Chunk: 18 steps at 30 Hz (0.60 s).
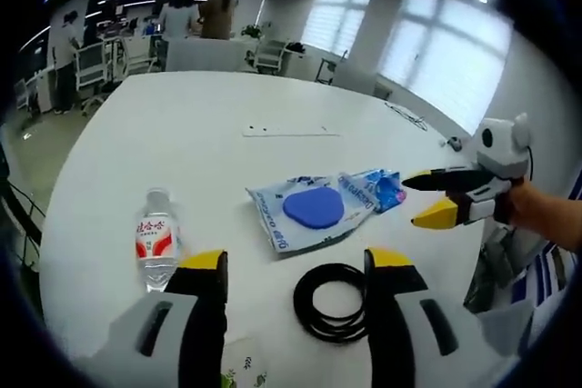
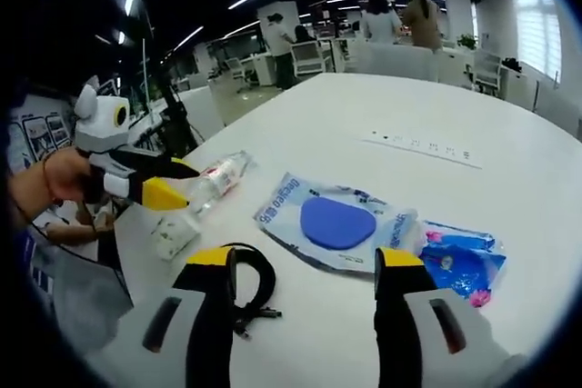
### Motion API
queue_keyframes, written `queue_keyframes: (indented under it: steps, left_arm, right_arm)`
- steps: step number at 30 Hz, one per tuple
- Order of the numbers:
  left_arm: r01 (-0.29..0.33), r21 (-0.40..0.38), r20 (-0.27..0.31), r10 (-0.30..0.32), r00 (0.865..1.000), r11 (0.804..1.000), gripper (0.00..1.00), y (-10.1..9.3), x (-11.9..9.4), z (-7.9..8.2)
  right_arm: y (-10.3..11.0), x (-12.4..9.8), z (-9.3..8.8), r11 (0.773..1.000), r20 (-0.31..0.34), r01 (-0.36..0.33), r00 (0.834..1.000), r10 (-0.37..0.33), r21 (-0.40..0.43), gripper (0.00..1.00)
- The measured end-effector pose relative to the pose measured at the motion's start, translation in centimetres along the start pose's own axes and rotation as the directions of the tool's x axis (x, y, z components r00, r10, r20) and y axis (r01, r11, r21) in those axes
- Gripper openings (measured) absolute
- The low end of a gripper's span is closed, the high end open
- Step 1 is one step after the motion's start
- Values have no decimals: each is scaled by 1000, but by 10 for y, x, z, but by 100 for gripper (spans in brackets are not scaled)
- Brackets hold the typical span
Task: Arrange the tabletop items into an orderly group along one side of the table until the central work area is clear of visible clutter.
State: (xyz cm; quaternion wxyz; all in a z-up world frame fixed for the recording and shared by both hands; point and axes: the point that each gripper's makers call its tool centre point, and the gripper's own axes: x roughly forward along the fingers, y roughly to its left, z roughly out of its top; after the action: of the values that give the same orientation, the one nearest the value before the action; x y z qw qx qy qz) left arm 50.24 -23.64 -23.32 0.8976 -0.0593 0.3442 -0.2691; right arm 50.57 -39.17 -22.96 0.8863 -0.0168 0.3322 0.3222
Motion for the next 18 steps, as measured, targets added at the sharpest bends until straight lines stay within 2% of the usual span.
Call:
queue_keyframes:
  steps: [9, 18]
  left_arm:
    - [7, 13, -21, -7, 1000, 1000, 61, -8, -4, -12]
    - [11, 46, -63, -8, 998, 999, 60, -14, -1, -27]
  right_arm:
    - [15, 5, -7, 999, -28, -30, 999, 29, -23, 60]
    - [28, 12, -22, 998, -69, -64, 996, 62, -29, 59]
